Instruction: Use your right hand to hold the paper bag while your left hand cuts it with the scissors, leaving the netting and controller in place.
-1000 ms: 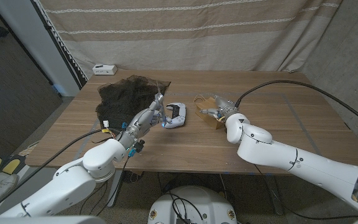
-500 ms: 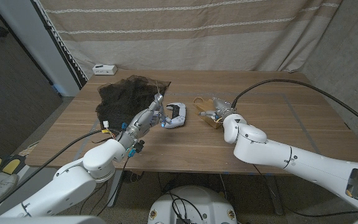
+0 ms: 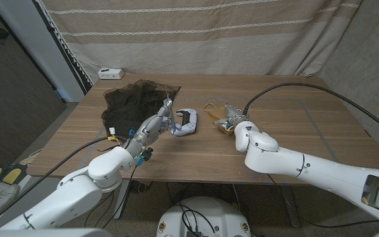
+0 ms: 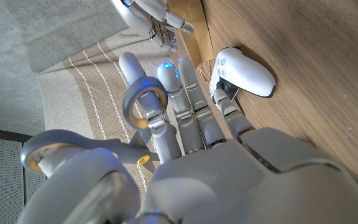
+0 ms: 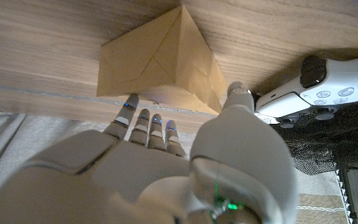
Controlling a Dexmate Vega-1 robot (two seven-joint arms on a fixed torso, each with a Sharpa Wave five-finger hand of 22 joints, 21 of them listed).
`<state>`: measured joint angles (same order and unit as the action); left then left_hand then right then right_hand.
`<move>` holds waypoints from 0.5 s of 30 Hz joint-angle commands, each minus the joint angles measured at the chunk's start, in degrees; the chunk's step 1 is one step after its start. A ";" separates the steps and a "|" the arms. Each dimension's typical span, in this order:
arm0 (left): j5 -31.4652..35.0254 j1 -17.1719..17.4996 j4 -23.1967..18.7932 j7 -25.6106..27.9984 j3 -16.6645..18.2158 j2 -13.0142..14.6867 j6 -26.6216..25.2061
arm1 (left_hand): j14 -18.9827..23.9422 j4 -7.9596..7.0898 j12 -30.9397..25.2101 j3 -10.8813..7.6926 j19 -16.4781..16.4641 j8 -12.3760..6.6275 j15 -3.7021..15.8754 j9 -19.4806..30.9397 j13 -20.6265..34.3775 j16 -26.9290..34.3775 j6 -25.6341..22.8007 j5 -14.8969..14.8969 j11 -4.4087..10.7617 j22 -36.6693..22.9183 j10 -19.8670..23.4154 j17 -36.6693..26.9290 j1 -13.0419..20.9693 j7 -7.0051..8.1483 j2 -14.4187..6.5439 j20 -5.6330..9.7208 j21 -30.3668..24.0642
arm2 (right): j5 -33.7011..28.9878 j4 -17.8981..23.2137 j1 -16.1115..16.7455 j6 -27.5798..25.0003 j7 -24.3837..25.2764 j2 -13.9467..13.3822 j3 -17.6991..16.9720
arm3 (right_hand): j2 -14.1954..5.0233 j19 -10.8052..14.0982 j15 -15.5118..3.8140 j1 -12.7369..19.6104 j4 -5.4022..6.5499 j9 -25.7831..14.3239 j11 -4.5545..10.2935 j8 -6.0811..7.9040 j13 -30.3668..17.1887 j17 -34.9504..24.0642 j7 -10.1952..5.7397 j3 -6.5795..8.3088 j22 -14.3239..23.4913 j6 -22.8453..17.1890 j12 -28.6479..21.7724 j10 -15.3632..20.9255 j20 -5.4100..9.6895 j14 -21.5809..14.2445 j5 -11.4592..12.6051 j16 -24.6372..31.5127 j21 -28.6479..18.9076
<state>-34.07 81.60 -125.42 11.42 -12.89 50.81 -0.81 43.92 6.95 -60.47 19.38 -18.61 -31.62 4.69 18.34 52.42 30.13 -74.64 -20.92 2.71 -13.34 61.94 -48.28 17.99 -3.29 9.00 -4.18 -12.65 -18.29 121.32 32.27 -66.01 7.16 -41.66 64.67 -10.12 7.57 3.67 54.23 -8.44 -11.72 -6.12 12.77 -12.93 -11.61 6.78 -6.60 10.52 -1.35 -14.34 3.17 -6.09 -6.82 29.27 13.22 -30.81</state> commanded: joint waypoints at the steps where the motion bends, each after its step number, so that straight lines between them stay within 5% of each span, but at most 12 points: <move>1: -0.19 -0.65 0.27 -0.22 -0.30 -0.18 -0.28 | 0.13 -0.35 -0.55 0.13 -0.22 -5.95 3.94 0.10 0.29 0.49 -5.00 0.53 0.74 0.03 0.23 -0.08 0.78 -6.35 -0.09 0.16 -0.27 | -0.40 -1.37 1.16 1.67 1.16 0.45 -0.86 | -0.14 5.16 -2.13 5.16 -0.95 -0.24 0.90 0.53 -0.28 -0.57 0.25 3.16 0.45 -1.36 -0.83 0.86 2.26 -4.61 -0.29 1.84 -1.69; 7: -0.17 -0.89 0.41 -0.24 -0.51 -0.26 -0.24 | 0.11 -0.44 -0.38 0.14 -0.23 -6.10 4.05 0.00 -0.38 0.62 -5.01 0.45 0.54 0.02 0.40 0.00 0.76 -6.33 -0.14 0.17 -0.27 | -0.77 -2.31 1.80 2.58 1.62 0.84 -1.38 | -0.24 11.92 -6.96 12.98 -1.28 -0.31 2.50 0.78 -0.31 -1.86 -1.19 7.70 0.71 -2.81 -1.59 2.46 6.80 -10.02 -1.47 4.48 -4.51; 15: -0.03 -0.82 0.55 0.16 -0.60 -0.60 0.12 | 0.04 -0.56 -0.79 0.14 -0.29 -6.29 3.99 -0.11 0.03 0.72 -5.12 0.38 0.66 0.02 0.38 0.06 0.68 -6.35 -0.20 0.20 -0.30 | -1.70 -3.36 3.44 3.77 3.53 1.58 -2.56 | -0.06 16.55 -11.36 18.85 -0.81 -0.39 4.12 1.64 -0.07 -4.44 -2.69 10.66 1.03 -6.24 -2.90 5.95 11.44 -16.02 -3.88 8.60 -7.55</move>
<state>-34.22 80.91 -125.07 11.23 -13.27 50.58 -0.96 43.92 6.80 -60.92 19.21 -18.61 -31.68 4.69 18.29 52.16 30.62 -74.62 -20.93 2.71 -13.34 61.95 -48.01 17.98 -3.30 9.00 -4.18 -12.65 -19.10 119.43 33.86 -63.91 8.71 -40.90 63.53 -10.21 22.64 -2.38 71.47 -9.27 -11.87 -2.35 13.88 -12.94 -15.06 4.29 3.35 11.31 -6.49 -16.62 7.81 2.44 -20.94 26.05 20.43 -37.24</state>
